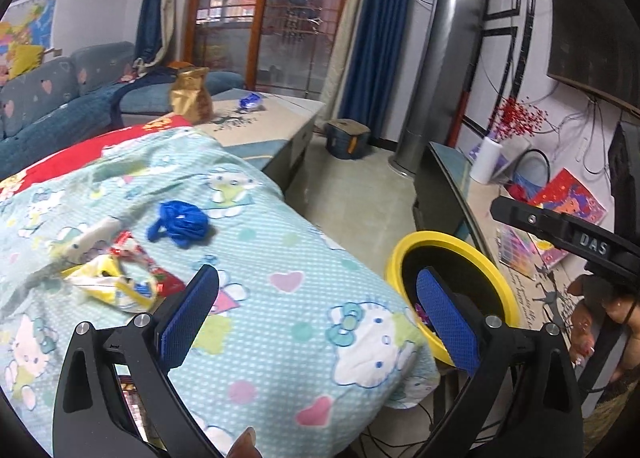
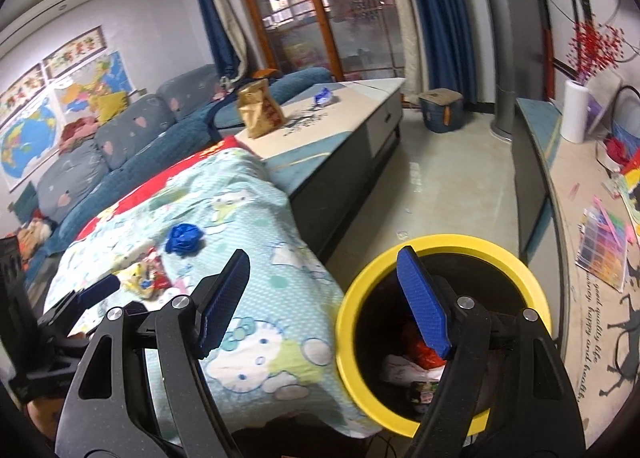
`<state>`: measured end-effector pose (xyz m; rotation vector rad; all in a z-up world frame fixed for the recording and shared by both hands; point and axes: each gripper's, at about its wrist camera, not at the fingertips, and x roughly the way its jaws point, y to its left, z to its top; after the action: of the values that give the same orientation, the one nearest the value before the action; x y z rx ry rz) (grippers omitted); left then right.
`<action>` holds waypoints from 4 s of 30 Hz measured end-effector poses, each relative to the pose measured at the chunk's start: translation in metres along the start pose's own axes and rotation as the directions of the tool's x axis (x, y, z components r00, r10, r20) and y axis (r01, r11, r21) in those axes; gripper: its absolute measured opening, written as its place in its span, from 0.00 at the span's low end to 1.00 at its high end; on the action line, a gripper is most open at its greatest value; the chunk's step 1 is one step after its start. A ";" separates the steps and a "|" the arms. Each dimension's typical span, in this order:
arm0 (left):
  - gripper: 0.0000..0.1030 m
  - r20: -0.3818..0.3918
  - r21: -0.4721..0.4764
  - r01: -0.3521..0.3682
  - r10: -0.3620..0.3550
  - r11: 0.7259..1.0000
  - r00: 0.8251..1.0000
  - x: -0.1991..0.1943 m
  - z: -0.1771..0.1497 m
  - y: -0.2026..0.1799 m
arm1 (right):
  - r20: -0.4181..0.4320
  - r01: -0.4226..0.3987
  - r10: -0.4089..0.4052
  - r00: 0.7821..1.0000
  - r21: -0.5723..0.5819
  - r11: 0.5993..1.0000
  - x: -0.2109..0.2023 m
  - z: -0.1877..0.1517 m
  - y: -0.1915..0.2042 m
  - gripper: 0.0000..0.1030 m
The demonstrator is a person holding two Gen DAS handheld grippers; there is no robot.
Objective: Collect trash
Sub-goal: 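Move both open tools back over the remaining trash on the bed, then grasp the brown chocolate bar wrapper with the left tool while the right tool grasps the yellow bag, then lift the chocolate wrapper and yellow bag and carry them over the yellow bin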
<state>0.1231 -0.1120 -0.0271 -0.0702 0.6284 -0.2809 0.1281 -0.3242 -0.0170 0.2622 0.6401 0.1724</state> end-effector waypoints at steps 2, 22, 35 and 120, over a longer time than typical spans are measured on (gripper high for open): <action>0.94 0.007 -0.007 -0.015 0.015 1.000 1.000 -0.003 0.000 0.007 | 0.000 -0.017 0.017 1.000 -0.016 1.000 0.000 -0.002 0.009 0.66; 0.94 0.033 -0.113 -0.166 0.170 0.980 0.985 -0.039 -0.016 0.091 | -0.076 -0.150 0.139 0.987 -0.152 0.977 0.021 -0.025 0.095 0.66; 0.94 -0.021 -0.191 -0.237 0.237 0.953 0.971 -0.054 -0.042 0.144 | -0.134 -0.223 0.197 0.971 -0.219 0.950 0.054 -0.027 0.147 0.66; 0.12 -0.087 -0.190 -0.029 0.013 0.981 0.996 -0.070 -0.061 0.118 | -0.249 -0.452 0.397 0.883 -0.233 0.861 0.042 -0.039 0.172 0.00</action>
<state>0.0614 0.0218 -0.0541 -0.2376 0.7396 -0.2031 0.1242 -0.1432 -0.0200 0.1038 0.7341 0.7233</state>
